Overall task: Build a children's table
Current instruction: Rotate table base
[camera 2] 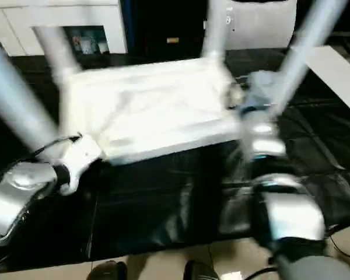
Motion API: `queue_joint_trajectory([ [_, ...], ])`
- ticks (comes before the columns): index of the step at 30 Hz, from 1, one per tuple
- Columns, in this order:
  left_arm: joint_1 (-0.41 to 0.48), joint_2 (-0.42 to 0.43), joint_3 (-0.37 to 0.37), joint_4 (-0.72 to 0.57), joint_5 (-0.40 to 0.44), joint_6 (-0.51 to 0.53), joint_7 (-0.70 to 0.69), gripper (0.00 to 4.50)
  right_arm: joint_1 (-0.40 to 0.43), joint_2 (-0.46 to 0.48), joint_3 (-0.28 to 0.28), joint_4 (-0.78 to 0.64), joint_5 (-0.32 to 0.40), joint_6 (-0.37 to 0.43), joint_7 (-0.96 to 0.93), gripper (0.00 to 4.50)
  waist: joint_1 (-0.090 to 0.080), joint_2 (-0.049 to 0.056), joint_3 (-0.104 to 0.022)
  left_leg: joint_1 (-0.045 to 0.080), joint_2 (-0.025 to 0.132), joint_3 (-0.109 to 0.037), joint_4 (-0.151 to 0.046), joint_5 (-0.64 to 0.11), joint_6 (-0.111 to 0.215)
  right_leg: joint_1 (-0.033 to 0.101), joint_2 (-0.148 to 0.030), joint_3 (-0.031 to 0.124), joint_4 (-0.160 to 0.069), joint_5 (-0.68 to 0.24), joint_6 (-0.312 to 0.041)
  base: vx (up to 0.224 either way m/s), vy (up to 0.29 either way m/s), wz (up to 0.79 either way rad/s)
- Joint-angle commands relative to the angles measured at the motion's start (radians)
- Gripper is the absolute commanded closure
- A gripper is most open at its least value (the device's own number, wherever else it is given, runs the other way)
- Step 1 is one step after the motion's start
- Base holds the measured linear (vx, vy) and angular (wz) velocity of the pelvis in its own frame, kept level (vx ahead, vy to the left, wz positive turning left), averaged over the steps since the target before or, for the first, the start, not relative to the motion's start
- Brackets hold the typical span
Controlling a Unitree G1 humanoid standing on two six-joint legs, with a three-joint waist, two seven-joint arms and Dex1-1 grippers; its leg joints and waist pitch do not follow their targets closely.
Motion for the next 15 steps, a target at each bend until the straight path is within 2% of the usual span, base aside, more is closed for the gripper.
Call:
queue_joint_trajectory([
  [1,0.036,-0.039,0.092,0.01,-0.056,-0.085,0.034,3.45,0.009,-0.052,-0.029,-0.005,-0.009,-0.034,0.029,0.0,-0.008,-0.002,-0.09,0.003,0.006,0.013,-0.056,-0.128,0.06,0.077,-0.031,0.044,-0.045,-0.123,-0.23,0.0,0.0,0.0],
  [2,0.063,-0.08,0.154,-0.004,-0.123,-0.109,0.023,3.27,0.028,-0.06,-0.025,-0.035,-0.001,-0.045,0.097,0.0,-0.008,0.001,-0.087,0.0,0.005,0.014,-0.055,-0.151,0.069,0.078,-0.033,0.043,-0.051,-0.143,-0.236,0.0,0.0,0.0],
  [3,0.099,-0.111,0.212,-0.016,-0.179,-0.151,0.014,3.27,0.067,-0.062,-0.013,-0.096,0.022,-0.06,0.237,0.0,-0.006,-0.002,-0.087,0.002,0.006,0.015,-0.055,-0.171,0.079,0.078,-0.034,0.042,-0.056,-0.169,-0.232,0.0,0.0,0.0],
  [4,0.12,-0.116,0.231,-0.014,-0.193,-0.182,0.007,3.27,0.096,-0.062,0.004,-0.14,0.032,-0.046,0.314,0.0,-0.007,-0.004,-0.084,-0.001,0.009,0.013,-0.057,-0.187,0.097,0.079,-0.034,0.041,-0.061,-0.194,-0.218,0.0,0.0,0.0],
  [5,0.13,-0.118,0.238,-0.01,-0.198,-0.206,0.005,3.27,0.111,-0.063,0.015,-0.161,0.038,-0.036,0.355,0.0,-0.007,-0.004,-0.084,-0.001,0.009,0.013,-0.057,-0.187,0.097,0.079,-0.034,0.041,-0.061,-0.194,-0.218,0.0,0.0,0.0],
  [6,0.177,-0.125,0.263,0.001,-0.218,-0.286,-0.01,3.27,0.176,-0.054,0.033,-0.261,0.068,0.021,0.409,0.0,-0.013,-0.006,-0.081,0.001,0.012,0.012,-0.061,-0.209,0.108,0.074,-0.03,0.038,-0.067,-0.254,-0.207,0.0,0.0,0.0],
  [7,0.197,-0.128,0.271,0.002,-0.225,-0.307,-0.016,3.27,0.205,-0.051,0.041,-0.305,0.079,0.036,0.427,0.0,-0.015,-0.008,-0.075,0.001,0.013,0.011,-0.064,-0.219,0.11,0.074,-0.031,0.039,-0.075,-0.292,-0.184,0.0,0.0,0.0],
  [8,0.218,-0.132,0.282,0.004,-0.236,-0.326,-0.026,3.16,0.241,-0.05,0.057,-0.356,0.087,0.052,0.453,0.0,-0.017,-0.008,-0.074,0.001,0.018,0.009,-0.07,-0.234,0.105,0.072,-0.033,0.038,-0.076,-0.322,-0.179,0.0,0.0,0.0],
  [9,0.234,-0.135,0.29,0.005,-0.244,-0.338,-0.034,3.16,0.269,-0.05,0.071,-0.395,0.093,0.061,0.475,0.0,-0.018,-0.007,-0.074,0.008,0.019,0.011,-0.069,-0.256,0.094,0.068,-0.034,0.039,-0.082,-0.374,-0.164,0.0,0.0,0.0],
  [11,0.252,-0.135,0.297,0.01,-0.244,-0.355,-0.033,2.99,0.303,-0.049,0.087,-0.442,0.099,0.072,0.482,0.0,-0.02,-0.007,-0.072,0.009,0.021,0.01,-0.073,-0.266,0.085,0.064,-0.031,0.04,-0.084,-0.387,-0.163,0.0,0.0,0.0],
  [12,0.273,-0.139,0.318,0.032,-0.234,-0.399,-0.024,2.81,0.361,-0.045,0.106,-0.527,0.114,0.098,0.488,0.0,-0.019,-0.006,-0.068,0.013,0.022,0.011,-0.075,-0.278,0.078,0.059,-0.031,0.042,-0.088,-0.401,-0.153,0.0,0.0,0.0],
  [13,0.276,-0.141,0.332,0.048,-0.225,-0.426,-0.011,2.81,0.394,-0.043,0.117,-0.578,0.124,0.113,0.488,0.0,-0.018,-0.008,-0.065,0.014,0.021,0.012,-0.077,-0.295,0.075,0.058,-0.029,0.043,-0.094,-0.432,-0.131,0.0,0.0,0.0],
  [14,0.281,-0.143,0.348,0.07,-0.219,-0.464,0.004,2.77,0.434,-0.036,0.12,-0.643,0.13,0.138,0.499,0.0,-0.018,-0.006,-0.064,0.018,0.021,0.011,-0.077,-0.307,0.072,0.054,-0.03,0.042,-0.096,-0.451,-0.123,0.0,0.0,0.0],
  [15,0.277,-0.143,0.362,0.088,-0.216,-0.499,0.014,2.72,0.473,-0.034,0.131,-0.705,0.127,0.159,0.502,0.0,-0.019,-0.009,-0.063,0.017,0.02,0.009,-0.08,-0.317,0.066,0.056,-0.028,0.041,-0.1,-0.479,-0.101,0.0,0.0,0.0],
])
